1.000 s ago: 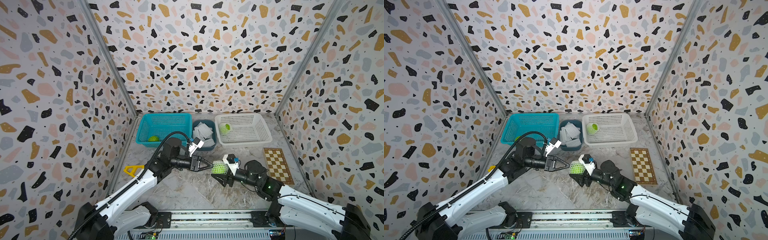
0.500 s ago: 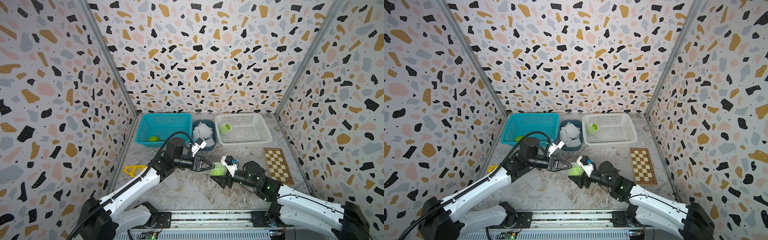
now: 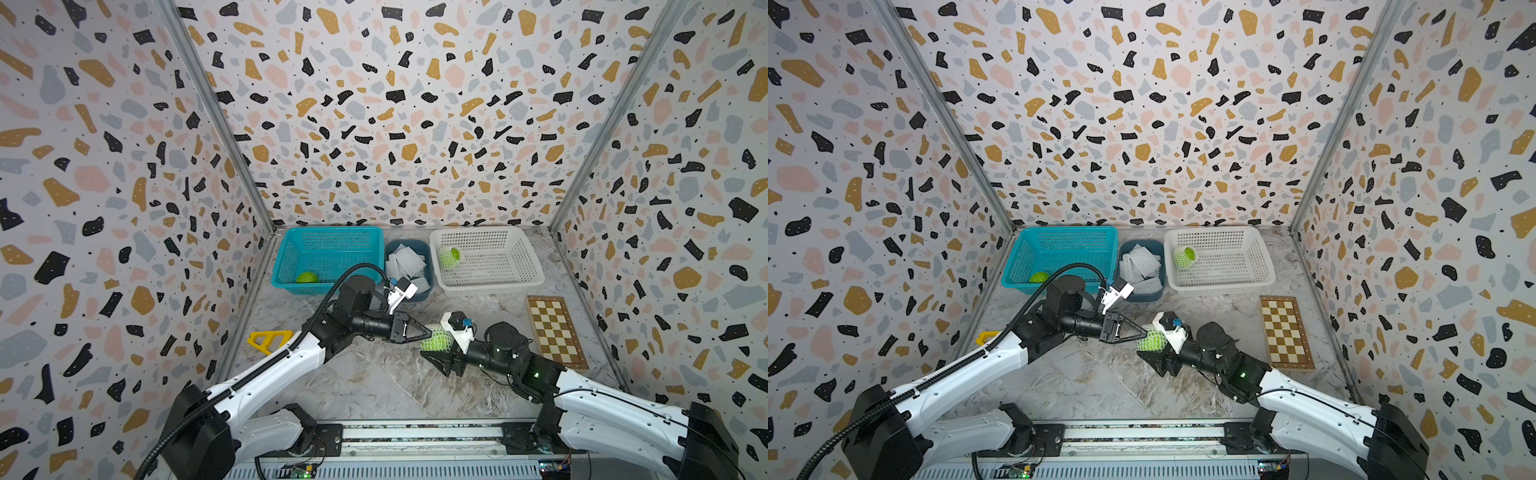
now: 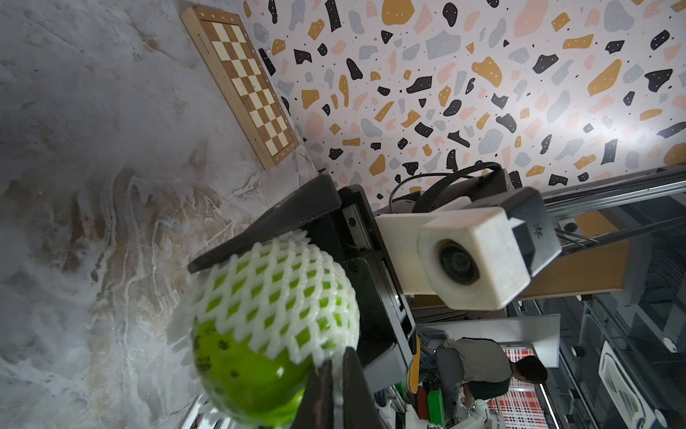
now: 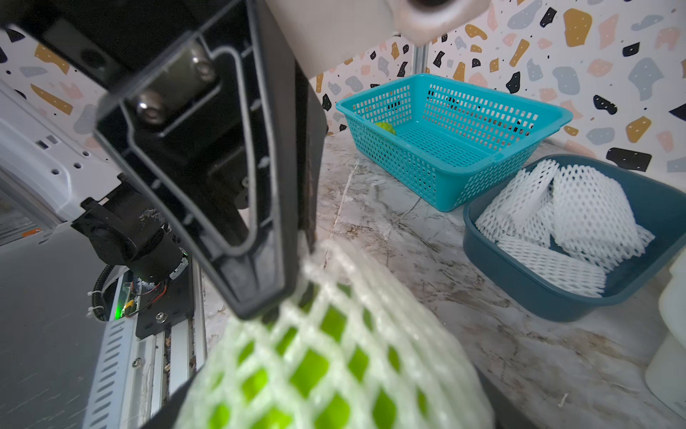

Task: Sleeve custard apples in foam nets
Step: Adjust the foam net on the custard apple.

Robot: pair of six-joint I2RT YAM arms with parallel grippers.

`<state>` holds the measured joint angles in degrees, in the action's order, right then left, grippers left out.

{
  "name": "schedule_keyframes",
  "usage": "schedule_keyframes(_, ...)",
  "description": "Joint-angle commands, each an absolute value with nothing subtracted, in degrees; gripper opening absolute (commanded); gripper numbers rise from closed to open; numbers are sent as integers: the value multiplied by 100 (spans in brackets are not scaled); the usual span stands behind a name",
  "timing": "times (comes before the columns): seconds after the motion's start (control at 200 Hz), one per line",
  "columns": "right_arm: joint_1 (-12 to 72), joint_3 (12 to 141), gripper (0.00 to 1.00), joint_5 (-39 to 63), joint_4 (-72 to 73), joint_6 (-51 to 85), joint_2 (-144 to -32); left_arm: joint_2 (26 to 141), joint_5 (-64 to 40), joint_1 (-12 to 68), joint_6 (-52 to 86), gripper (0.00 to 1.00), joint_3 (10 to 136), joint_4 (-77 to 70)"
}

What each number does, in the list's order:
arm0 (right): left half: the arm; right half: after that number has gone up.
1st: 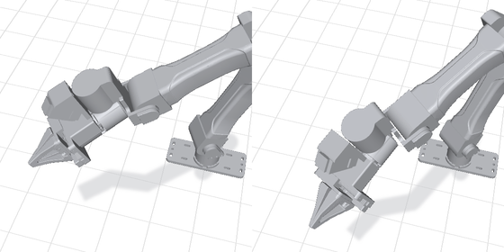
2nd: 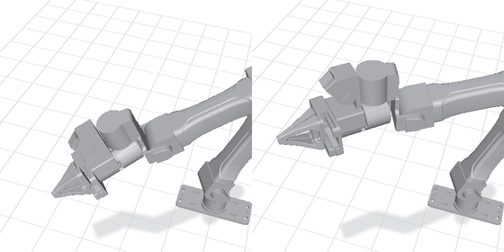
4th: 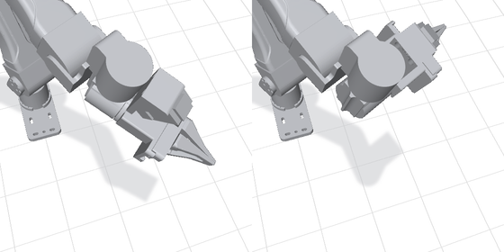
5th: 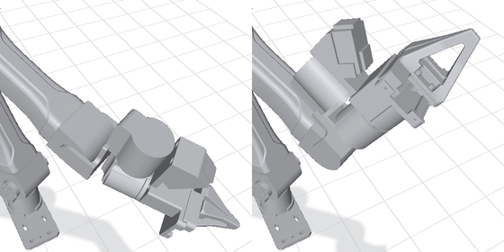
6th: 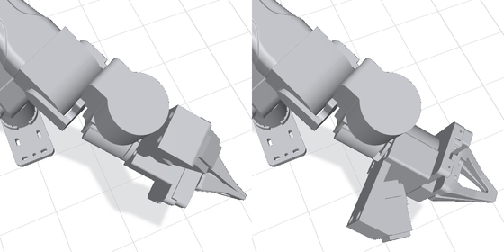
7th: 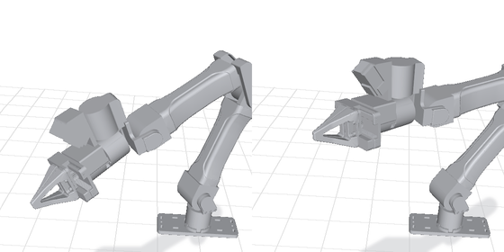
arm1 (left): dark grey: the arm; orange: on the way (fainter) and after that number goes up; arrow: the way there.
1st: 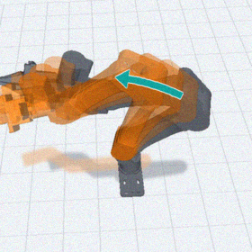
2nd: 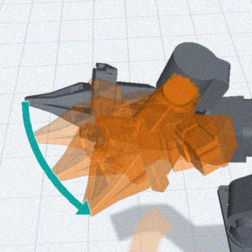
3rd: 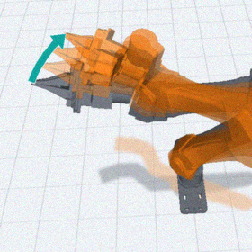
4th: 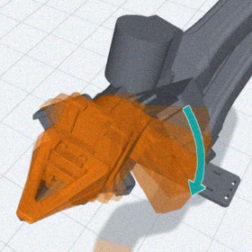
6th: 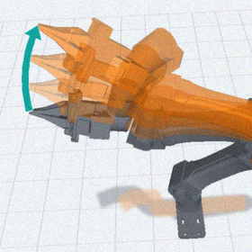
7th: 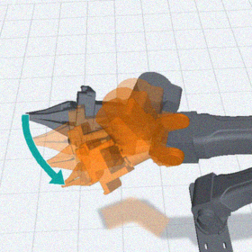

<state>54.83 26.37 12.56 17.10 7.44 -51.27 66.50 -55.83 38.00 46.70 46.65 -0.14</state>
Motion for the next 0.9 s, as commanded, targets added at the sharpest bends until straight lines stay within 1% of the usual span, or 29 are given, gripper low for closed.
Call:
schedule_keyframes(0.0,5519,2893,80,1227,1767,711,-4984,6646,-5581,3831,4664,2,4774,-242)
schedule_keyframes(0.035,5519,2892,80,1224,1755,716,-4986,6638,-5581,3827,4665,0,4757,-250)
schedule_keyframes(0.255,5519,2901,82,1130,1720,805,-4914,6481,-5409,3805,4642,0,4660,-214)
schedule_keyframes(0.551,5507,2847,84,1185,1744,858,-4681,6260,-5239,3577,4637,0,4452,-88)
schedule_keyframes(0.896,5460,2821,84,1142,1774,935,-4587,6188,-5170,3568,4620,0,4320,-40)
